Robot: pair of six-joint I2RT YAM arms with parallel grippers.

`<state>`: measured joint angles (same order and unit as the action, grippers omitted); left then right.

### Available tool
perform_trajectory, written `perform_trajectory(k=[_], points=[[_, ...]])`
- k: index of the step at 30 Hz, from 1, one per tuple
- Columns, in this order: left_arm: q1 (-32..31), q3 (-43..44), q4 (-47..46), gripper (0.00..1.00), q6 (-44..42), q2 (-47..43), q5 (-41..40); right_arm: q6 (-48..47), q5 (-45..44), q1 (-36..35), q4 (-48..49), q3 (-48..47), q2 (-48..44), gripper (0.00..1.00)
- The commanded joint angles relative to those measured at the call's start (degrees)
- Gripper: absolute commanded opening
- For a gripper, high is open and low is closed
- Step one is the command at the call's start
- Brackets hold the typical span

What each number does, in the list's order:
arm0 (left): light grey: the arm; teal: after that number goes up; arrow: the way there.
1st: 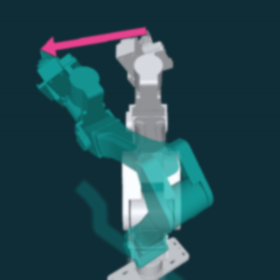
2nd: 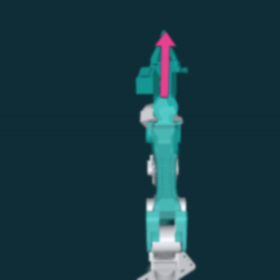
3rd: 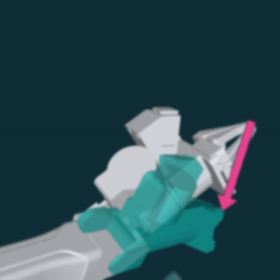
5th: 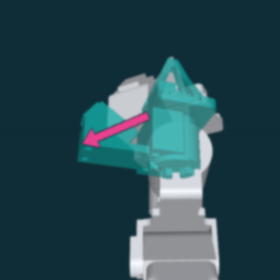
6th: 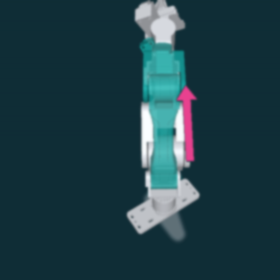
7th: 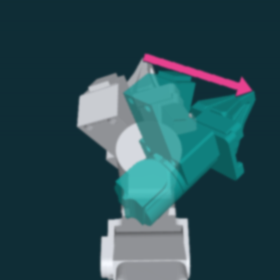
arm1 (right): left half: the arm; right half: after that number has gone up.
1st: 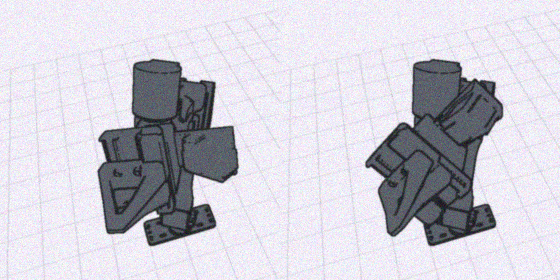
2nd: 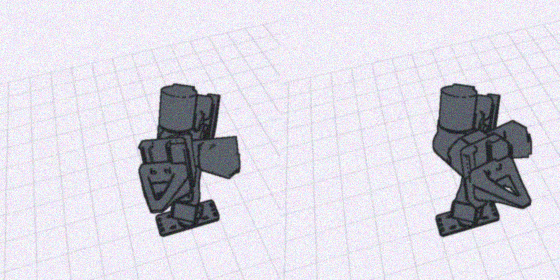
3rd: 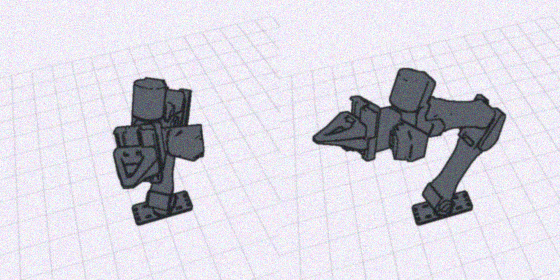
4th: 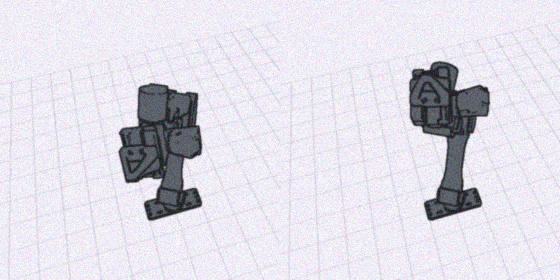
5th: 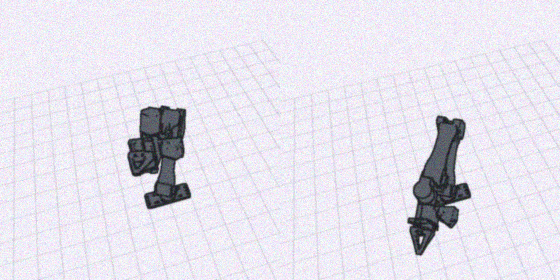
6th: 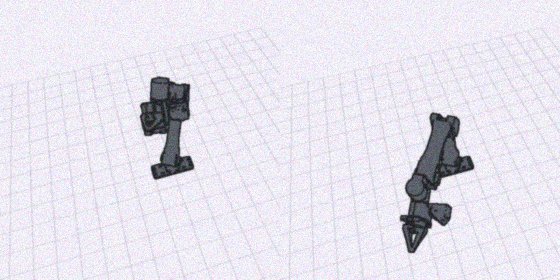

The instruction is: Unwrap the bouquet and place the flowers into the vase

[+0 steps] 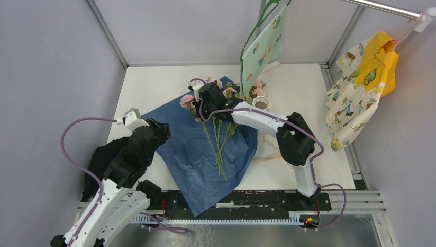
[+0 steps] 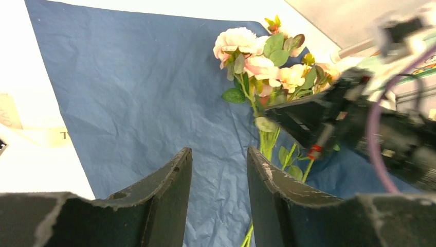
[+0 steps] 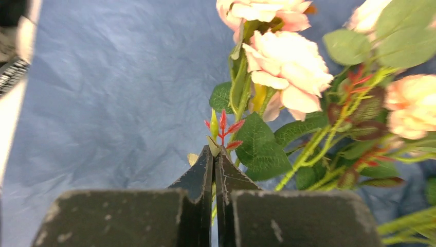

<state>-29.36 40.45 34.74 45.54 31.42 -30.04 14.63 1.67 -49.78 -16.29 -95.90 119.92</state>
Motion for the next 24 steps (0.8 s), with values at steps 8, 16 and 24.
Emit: perform_trajectory(k=[8, 16, 24], points=[[-0.11, 2.69, 0.27, 0.51, -1.59, -1.6, -1.62, -4.88, -1.32, -0.3, 4.44, 2.09, -20.86, 0.0], [-0.05, 1.58, 0.3, 0.51, -1.48, -1.8, -1.94, 0.83, 4.44, -0.32, 8.56, 19.34, -23.52, 0.0], [-0.13, 0.14, -0.3, 0.52, -1.2, -1.6, -1.67, -3.07, -0.6, -3.02, 5.39, 29.76, -18.73, 0.07]])
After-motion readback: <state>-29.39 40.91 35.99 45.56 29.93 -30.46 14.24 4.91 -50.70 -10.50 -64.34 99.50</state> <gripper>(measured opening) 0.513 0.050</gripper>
